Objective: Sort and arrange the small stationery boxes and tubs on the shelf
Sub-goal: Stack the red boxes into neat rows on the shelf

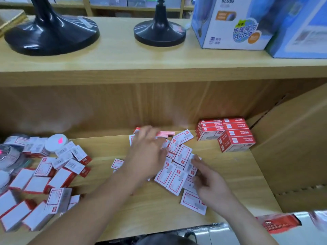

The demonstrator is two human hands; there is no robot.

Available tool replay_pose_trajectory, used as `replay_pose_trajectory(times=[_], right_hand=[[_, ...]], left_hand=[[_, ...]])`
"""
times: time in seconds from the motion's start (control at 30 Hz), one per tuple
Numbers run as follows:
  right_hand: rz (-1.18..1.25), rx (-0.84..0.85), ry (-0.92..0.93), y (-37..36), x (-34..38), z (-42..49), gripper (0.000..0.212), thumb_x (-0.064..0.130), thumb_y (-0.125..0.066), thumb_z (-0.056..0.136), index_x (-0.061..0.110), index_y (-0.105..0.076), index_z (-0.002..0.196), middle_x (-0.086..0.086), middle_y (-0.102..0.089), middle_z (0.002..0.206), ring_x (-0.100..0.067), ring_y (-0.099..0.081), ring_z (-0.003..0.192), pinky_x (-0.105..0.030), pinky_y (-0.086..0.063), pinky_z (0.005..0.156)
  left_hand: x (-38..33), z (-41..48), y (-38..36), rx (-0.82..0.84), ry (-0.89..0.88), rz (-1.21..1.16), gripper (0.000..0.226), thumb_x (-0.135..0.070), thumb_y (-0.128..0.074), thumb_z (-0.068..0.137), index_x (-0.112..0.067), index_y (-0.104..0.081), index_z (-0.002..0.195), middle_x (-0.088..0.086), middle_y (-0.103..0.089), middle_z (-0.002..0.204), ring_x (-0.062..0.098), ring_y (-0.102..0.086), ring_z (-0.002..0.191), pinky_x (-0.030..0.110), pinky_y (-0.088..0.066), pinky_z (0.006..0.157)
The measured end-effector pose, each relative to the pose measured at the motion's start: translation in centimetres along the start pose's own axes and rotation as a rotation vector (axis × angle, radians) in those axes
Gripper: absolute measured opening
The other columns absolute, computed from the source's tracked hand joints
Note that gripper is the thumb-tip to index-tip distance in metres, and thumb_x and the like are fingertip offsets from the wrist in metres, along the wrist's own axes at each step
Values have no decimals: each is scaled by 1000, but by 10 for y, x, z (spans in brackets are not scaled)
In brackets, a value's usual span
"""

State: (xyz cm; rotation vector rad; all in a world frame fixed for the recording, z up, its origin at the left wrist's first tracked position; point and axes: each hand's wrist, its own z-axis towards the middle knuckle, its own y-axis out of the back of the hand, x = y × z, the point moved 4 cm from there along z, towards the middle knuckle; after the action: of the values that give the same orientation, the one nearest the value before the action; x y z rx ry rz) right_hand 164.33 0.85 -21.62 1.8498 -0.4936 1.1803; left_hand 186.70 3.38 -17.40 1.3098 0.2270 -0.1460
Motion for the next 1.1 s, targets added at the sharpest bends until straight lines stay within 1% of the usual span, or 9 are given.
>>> replay_pose_trajectory(times=[0.1,0.2,0.37,0.43,0.53,0.63,0.77,0.97,1.1], right_hand=[[23,-82,-5,19,1,2,53,-9,-49,93,27,-63,128,19,-56,138,6,-50,129,-7,-35,105],[-1,-170,24,37,-1,8,58,-10,-54,91,42,-59,115,11,-61,128,2,-64,107,-10,-46,90],[-271,-122,29,34,-2,17,20,37,-70,80,34,-69,100,21,-48,111,-6,-59,104,-31,-51,94],[-345,-95,14,29,-1,22,38,51,-68,76,27,-69,106,15,-45,110,-9,-54,110,-29,-46,98],[-390,-85,0,26,4,25,35,42,-78,79,28,-68,109,14,-41,112,-9,-49,112,-22,-40,96],[-286,-119,-28,28,4,26,36,35,-85,75,36,-64,105,25,-40,110,-6,-53,110,-26,-45,97],[-41,-261,-86,31,-7,25,50,28,-90,66,38,-52,98,18,-63,95,-4,-63,91,-35,-55,79],[184,-260,-109,61,-7,30,34,2,-81,78,20,-57,95,-11,-68,79,-12,-66,66,-18,-50,61],[95,-343,-55,77,-1,21,36,-1,-79,78,26,-60,92,4,-65,70,0,-61,63,-15,-48,63]], left_hand=[[-31,-5,-18,209,-92,-137,55,-45,-54,92,-25,-54,144,5,-34,163,31,-26,151,47,-27,121],[-36,-2,-33,329,-53,-42,55,-49,-46,100,-33,-42,152,-4,-15,170,25,3,158,46,-9,126],[-35,-16,-34,185,-140,76,48,-49,-39,95,-27,-67,128,3,-48,156,32,-33,150,53,-37,116],[-33,-26,-31,177,-122,83,47,-49,-39,96,-27,-67,128,2,-49,155,30,-37,148,52,-37,116],[-29,-36,-26,151,-98,119,45,-51,-41,94,-29,-70,122,0,-53,151,31,-43,144,52,-41,113],[-34,-27,-15,122,-110,106,39,-45,-42,93,-29,-76,105,0,-61,142,33,-46,142,51,-47,109],[-47,24,-3,51,-130,44,18,-23,-56,91,-22,-74,95,-4,-69,108,27,-55,121,42,-52,93],[-45,74,-35,369,113,46,39,-49,-74,84,-19,-64,108,-3,-49,102,26,-61,98,33,-41,66],[-43,77,-40,309,126,-45,32,-42,-77,79,-22,-66,102,-2,-61,99,25,-63,97,35,-51,72]])
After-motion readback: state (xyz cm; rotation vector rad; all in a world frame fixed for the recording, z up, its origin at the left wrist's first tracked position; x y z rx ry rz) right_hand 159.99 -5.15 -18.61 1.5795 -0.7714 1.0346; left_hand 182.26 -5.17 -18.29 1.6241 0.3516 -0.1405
